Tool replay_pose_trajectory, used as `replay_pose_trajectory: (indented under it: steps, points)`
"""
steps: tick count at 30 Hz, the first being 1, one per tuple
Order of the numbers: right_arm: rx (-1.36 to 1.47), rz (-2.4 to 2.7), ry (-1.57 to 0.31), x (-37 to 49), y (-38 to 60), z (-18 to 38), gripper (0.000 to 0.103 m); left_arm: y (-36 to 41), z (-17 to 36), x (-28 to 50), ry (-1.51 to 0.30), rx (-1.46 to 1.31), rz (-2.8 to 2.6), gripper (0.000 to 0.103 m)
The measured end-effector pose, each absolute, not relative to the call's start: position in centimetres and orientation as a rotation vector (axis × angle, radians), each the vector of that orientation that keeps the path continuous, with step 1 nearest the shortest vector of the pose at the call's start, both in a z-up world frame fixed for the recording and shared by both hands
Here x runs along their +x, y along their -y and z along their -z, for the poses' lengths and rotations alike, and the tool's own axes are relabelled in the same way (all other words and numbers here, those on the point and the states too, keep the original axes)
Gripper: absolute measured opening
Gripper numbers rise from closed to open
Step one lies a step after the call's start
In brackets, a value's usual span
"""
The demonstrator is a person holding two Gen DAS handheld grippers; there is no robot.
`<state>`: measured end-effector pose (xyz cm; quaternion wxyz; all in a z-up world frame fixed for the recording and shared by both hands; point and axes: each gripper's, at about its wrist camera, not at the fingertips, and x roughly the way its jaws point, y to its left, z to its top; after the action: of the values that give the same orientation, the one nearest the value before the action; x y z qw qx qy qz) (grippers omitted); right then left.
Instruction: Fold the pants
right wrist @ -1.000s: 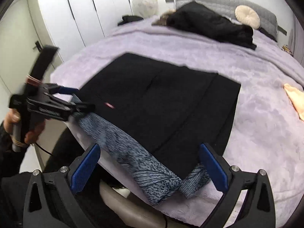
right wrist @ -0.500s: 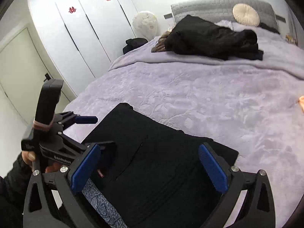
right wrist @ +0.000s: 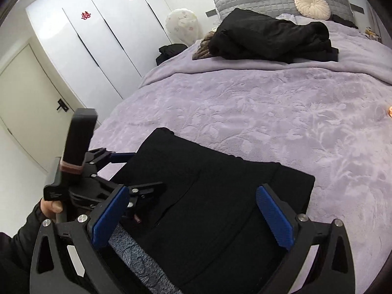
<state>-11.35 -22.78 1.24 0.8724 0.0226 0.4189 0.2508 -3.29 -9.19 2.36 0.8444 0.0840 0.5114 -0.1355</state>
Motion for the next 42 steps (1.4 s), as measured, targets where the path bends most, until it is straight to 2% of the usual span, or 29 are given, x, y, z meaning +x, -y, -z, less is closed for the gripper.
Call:
replay_pose_trajectory:
  steps: [4, 8, 12, 16, 18, 21, 25, 30, 33, 37, 42]
  points:
    - [-0.012, -0.483, -0.957, -11.6, 22.3, 2.1, 0.103, 9.3, -2.1, -3.4, -1.076, 0.191, 0.281, 0.103]
    - [-0.055, -0.455, -0.941, -12.6, 21.3, 1.1, 0.103, 8.5, -3.1, -4.0, -1.087, 0.163, 0.268, 0.103]
    - [-0.031, -0.595, -0.897, -15.9, 20.7, -0.8, 0.103, 6.9, -5.6, -7.3, -1.017, 0.125, 0.310, 0.103]
    - [-0.157, -0.641, -0.945, -18.6, 19.5, 1.2, 0.103, 6.3, -3.3, -9.1, -1.083, 0.208, 0.262, 0.103]
    - [-0.207, -0.631, -0.945, -19.2, 19.3, 2.3, 0.103, 5.3, -2.3, -9.2, -1.107, 0.133, 0.287, 0.103]
    - [-0.214, -0.624, -0.925, -19.5, 19.1, 1.7, 0.103, 3.6, -3.1, -8.0, -1.133, -0.004, 0.306, 0.103]
    - [-0.195, -0.620, -0.919, -19.1, 19.4, 1.3, 0.103, 3.2, -5.5, -4.0, -1.064, 0.028, 0.217, 0.103]
    - [-0.183, -0.590, -0.905, -19.0, 20.0, 1.6, 0.103, 3.8, -3.2, 2.2, -1.137, 0.120, 0.066, 0.103]
    - [-0.179, -0.571, -0.900, -19.6, 21.0, 1.2, 0.103, 2.9, -2.9, 1.8, -1.148, 0.064, 0.083, 0.103]
    - [-0.163, -0.564, -0.900, -19.7, 21.6, 0.3, 0.103, 1.8, -5.9, -0.3, -1.056, 0.031, 0.108, 0.103]
    - [-0.153, -0.575, -0.909, -18.5, 20.8, 0.9, 0.103, 0.8, -2.3, -0.6, -1.134, 0.071, 0.083, 0.103]
